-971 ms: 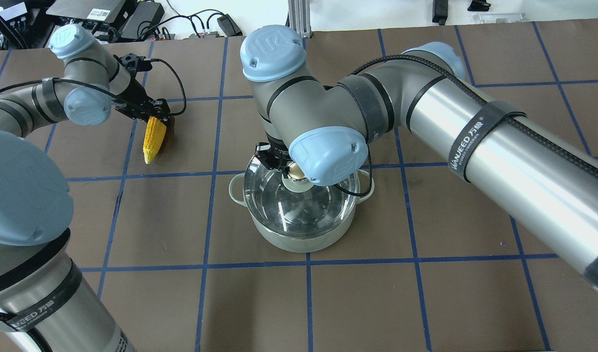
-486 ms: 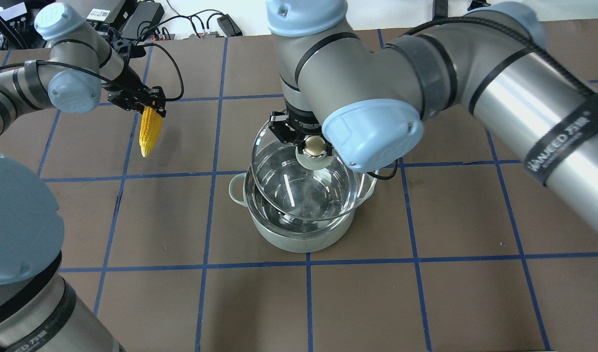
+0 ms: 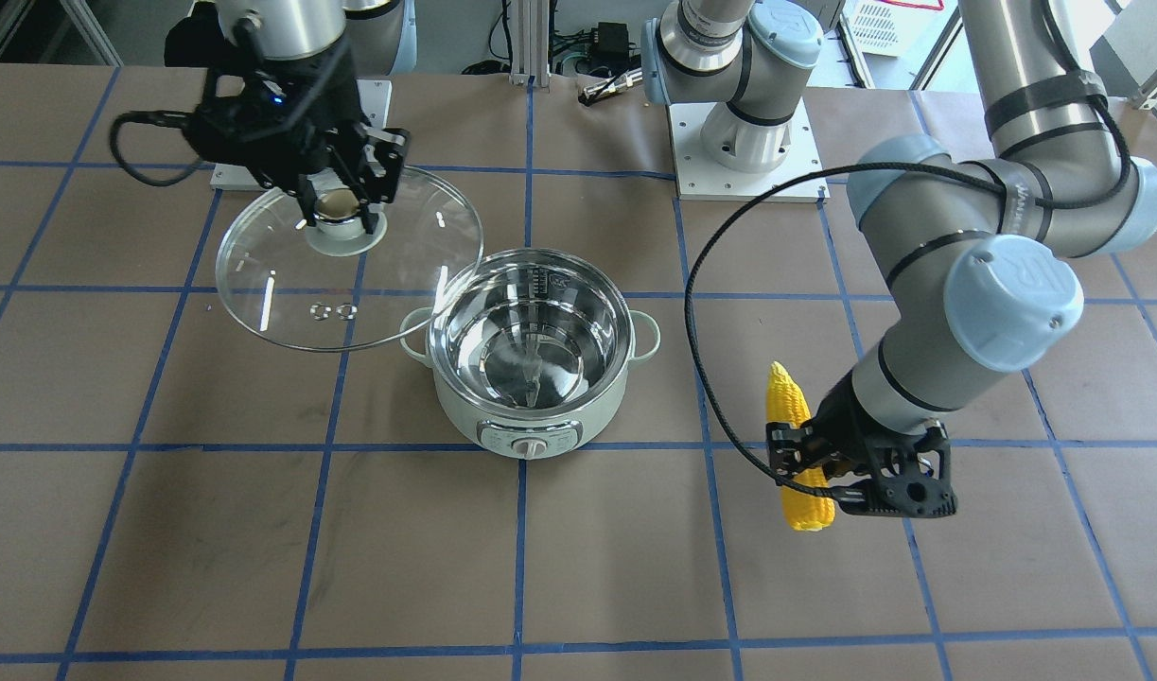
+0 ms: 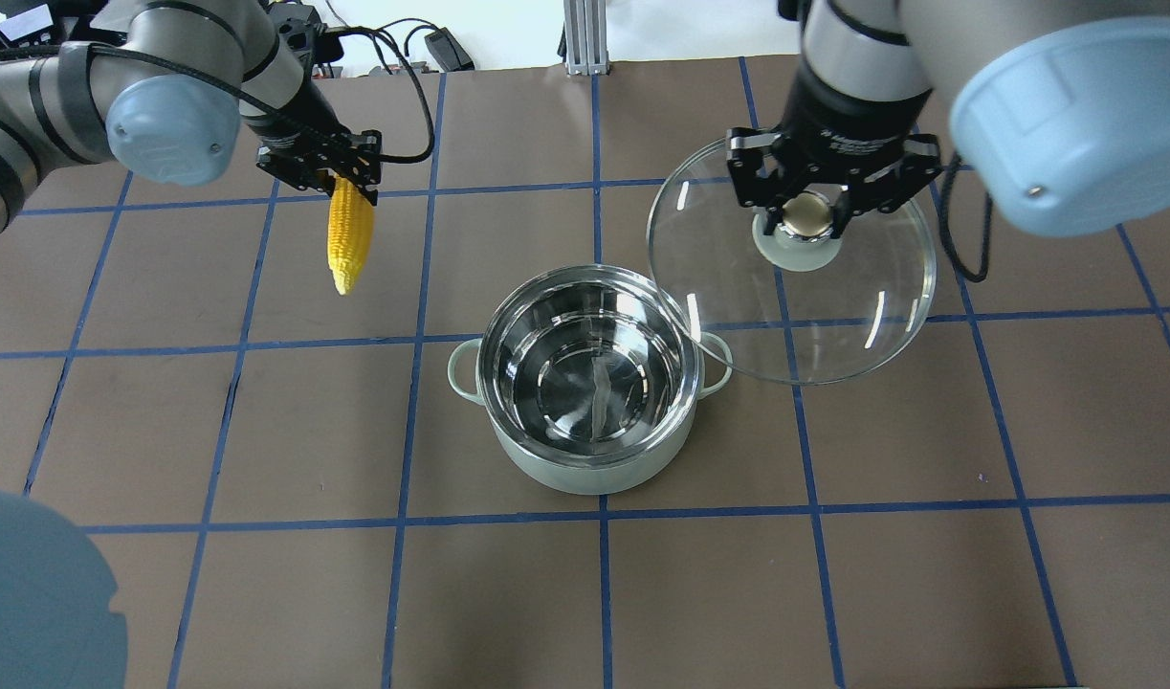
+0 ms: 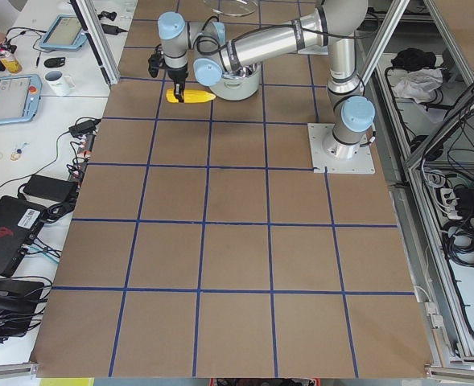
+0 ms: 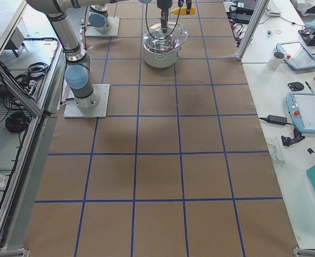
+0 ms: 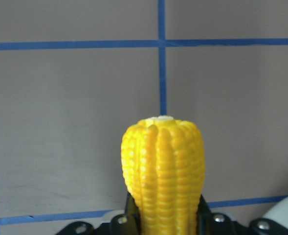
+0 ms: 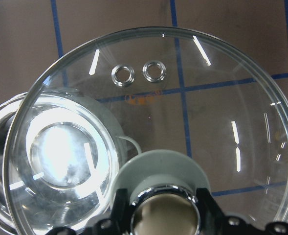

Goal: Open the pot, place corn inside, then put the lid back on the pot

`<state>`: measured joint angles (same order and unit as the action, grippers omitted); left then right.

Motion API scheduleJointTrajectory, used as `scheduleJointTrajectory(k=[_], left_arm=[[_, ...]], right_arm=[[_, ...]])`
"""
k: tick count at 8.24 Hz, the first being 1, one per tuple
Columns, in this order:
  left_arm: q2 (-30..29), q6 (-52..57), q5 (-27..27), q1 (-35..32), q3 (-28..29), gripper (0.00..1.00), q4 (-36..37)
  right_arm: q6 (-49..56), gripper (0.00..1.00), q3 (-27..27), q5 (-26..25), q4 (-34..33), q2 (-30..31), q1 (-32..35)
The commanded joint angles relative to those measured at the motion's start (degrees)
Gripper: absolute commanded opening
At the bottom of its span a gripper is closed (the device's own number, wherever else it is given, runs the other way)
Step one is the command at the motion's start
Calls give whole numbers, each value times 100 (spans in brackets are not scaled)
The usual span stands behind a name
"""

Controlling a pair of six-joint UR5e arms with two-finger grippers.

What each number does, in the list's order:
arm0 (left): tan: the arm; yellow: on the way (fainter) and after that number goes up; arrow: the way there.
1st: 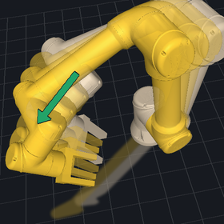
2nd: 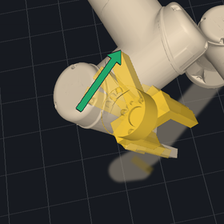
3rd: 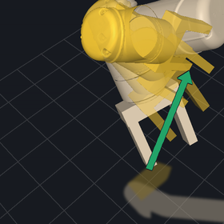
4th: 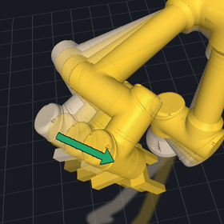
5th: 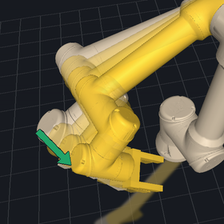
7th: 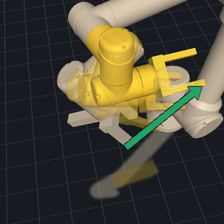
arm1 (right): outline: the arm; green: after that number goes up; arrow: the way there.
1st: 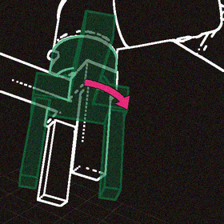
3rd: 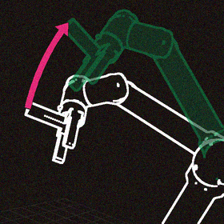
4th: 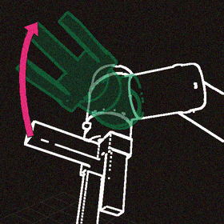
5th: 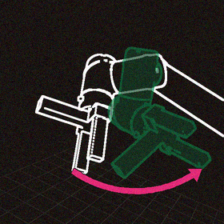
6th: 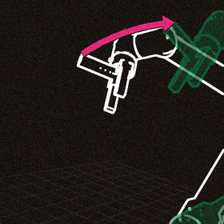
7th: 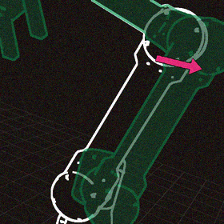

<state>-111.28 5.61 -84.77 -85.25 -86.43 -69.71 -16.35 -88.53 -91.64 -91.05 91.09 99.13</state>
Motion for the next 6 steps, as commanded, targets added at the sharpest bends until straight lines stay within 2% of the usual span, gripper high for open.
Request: scheduleJointTrajectory(k=[1, 3, 6], left_arm=[[439, -1163, 283, -1191, -41, 0, -148], [502, -1772, 382, -1939, -58, 0, -148], [371, -2001, 496, -2452, -198, 0, -218]], right_arm=[[1062, 22, 11, 6, 349, 286, -911], [1073, 21, 3, 93, 394, 295, -921], [1081, 20, 3, 111, 465, 312, -921]])
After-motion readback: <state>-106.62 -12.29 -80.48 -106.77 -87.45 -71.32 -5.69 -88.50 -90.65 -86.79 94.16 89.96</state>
